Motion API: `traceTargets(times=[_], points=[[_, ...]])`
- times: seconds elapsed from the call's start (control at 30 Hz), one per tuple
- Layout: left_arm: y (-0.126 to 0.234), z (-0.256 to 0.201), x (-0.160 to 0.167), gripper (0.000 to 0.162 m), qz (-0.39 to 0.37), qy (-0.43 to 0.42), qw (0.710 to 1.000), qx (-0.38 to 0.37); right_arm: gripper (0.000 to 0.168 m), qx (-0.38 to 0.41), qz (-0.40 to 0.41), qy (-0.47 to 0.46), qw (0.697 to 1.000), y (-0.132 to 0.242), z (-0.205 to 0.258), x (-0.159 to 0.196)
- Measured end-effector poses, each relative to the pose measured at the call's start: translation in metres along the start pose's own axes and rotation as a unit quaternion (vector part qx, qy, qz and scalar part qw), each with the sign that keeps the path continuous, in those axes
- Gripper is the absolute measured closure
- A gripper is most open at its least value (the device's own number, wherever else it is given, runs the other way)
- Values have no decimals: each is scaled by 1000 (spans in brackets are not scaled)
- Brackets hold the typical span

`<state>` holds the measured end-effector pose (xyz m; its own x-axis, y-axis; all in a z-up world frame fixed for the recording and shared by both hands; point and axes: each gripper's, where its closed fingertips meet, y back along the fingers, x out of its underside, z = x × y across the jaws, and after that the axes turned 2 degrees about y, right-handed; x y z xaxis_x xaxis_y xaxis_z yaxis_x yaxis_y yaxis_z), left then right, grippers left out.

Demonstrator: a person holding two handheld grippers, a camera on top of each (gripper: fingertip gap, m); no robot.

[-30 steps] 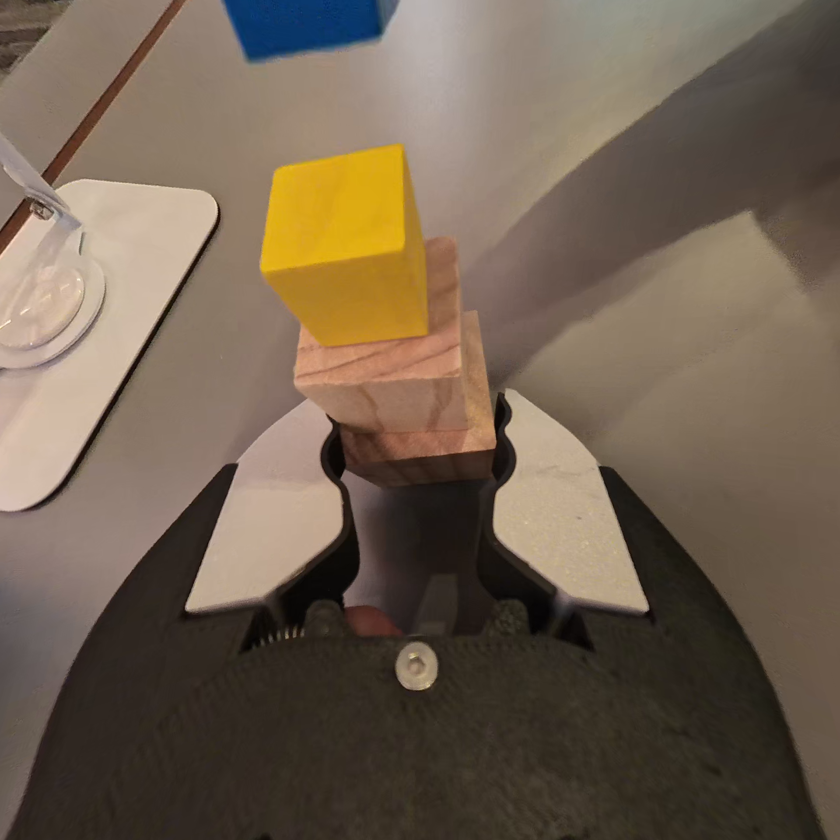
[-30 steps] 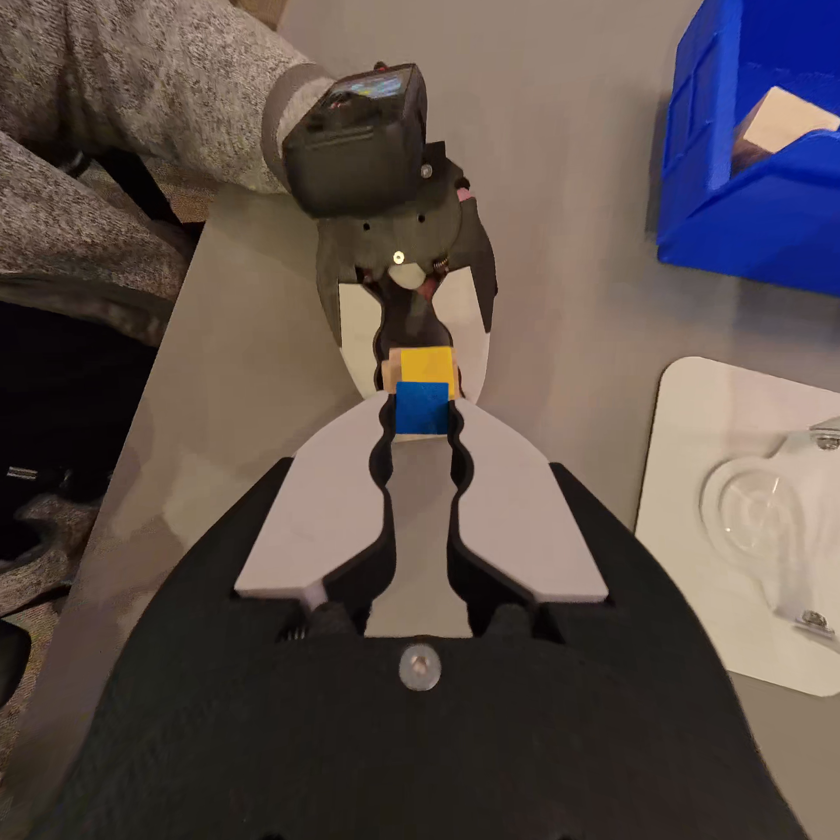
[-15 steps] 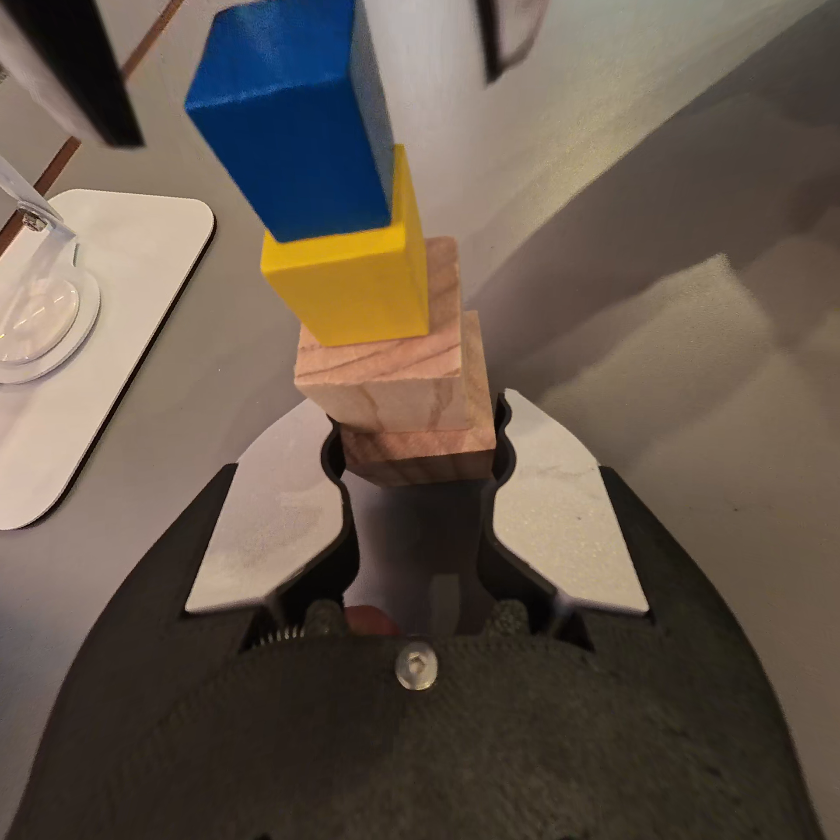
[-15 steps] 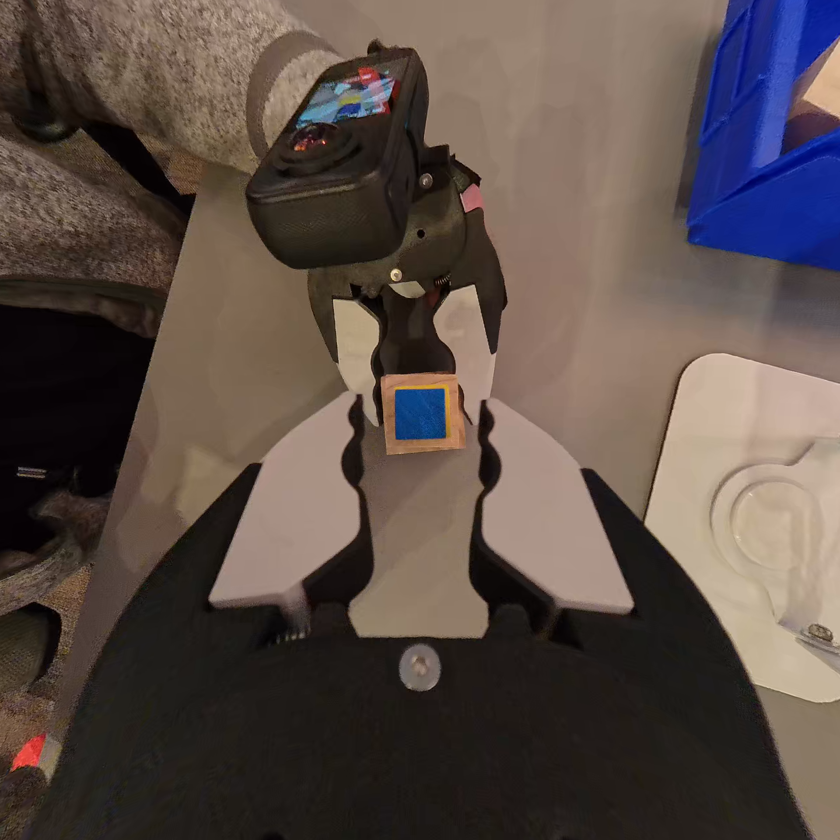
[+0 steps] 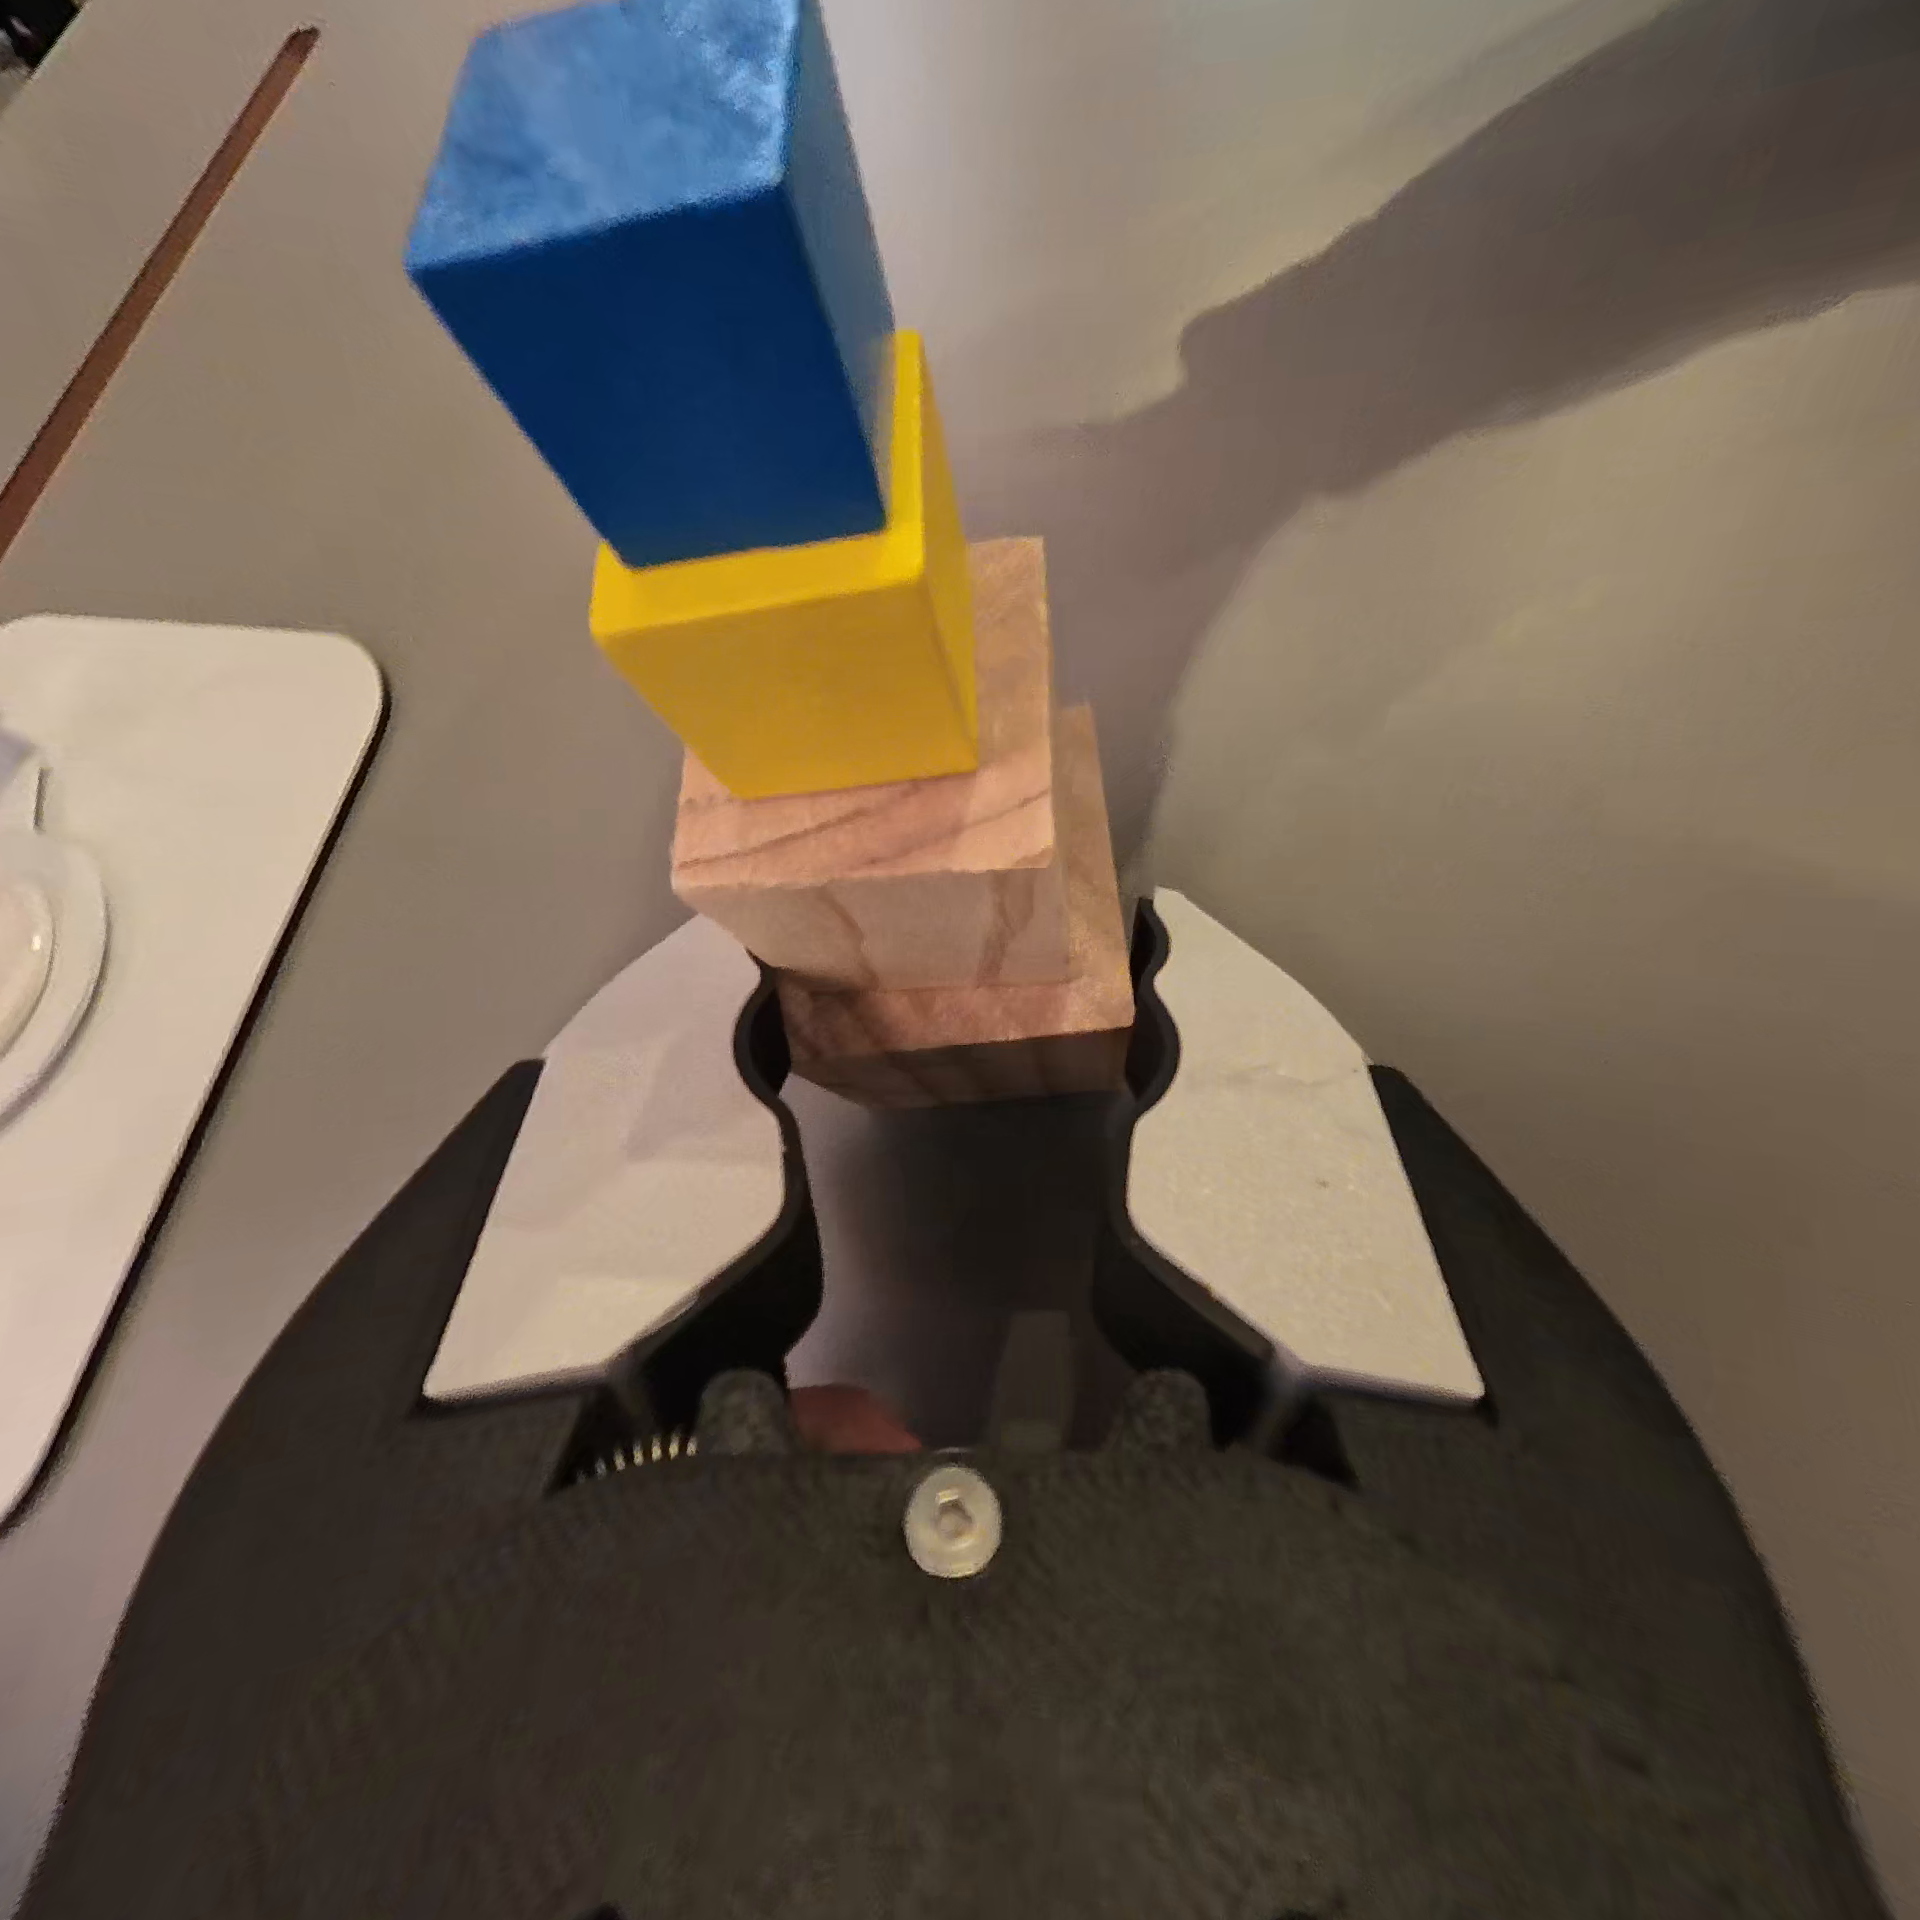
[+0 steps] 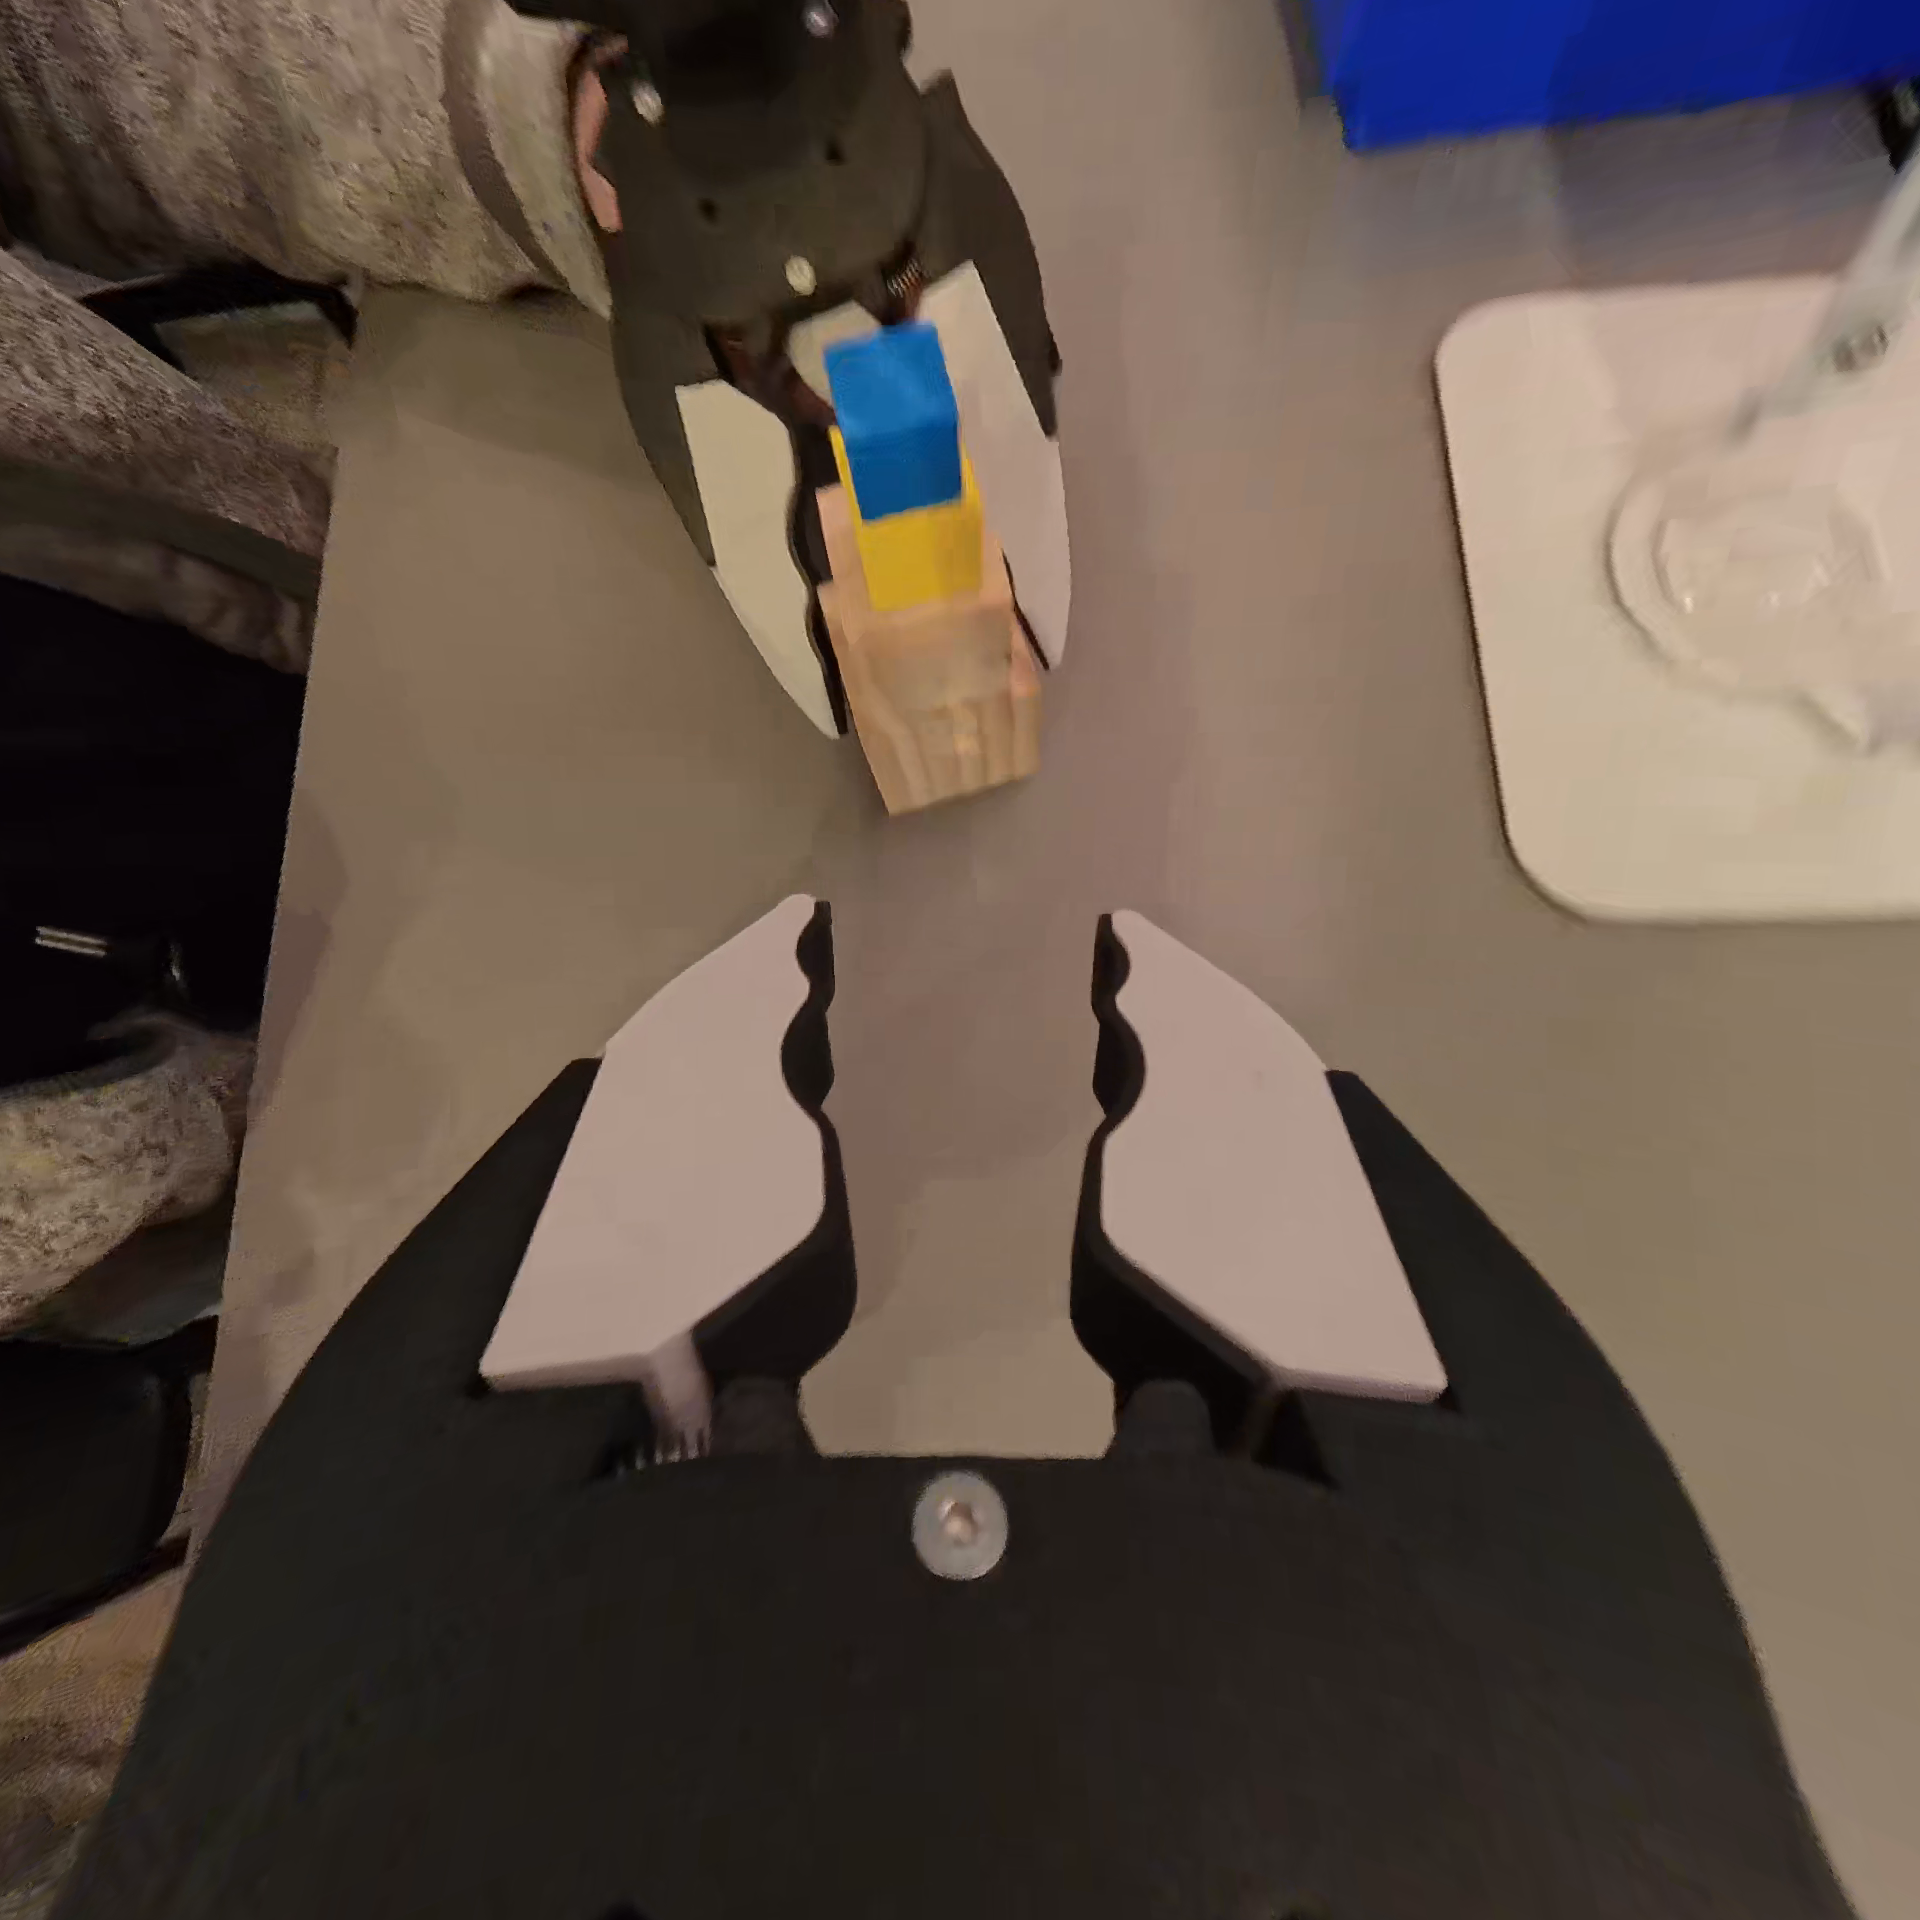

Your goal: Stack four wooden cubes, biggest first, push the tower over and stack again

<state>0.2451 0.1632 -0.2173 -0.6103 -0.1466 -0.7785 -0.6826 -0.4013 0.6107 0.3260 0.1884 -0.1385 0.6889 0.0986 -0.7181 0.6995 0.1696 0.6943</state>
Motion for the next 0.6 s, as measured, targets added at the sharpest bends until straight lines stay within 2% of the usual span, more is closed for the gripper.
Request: traceTargets(times=[0.17,0.27,0.47,0.6], points=[[-39,1,-30,99,10,-26,999,22,123,47,-23,-74,996,26,-16,68],[-66,6,-50,99,7,-33,999,31,124,77,-21,-98,992,37,-24,95],[-114,16,-87,99,-10,-35,998,42,125,111,-36,-124,985,50,-39,114],[-131,22,-100,99,-17,-34,998,40,125,124,-39,-133,983,49,-45,119]])
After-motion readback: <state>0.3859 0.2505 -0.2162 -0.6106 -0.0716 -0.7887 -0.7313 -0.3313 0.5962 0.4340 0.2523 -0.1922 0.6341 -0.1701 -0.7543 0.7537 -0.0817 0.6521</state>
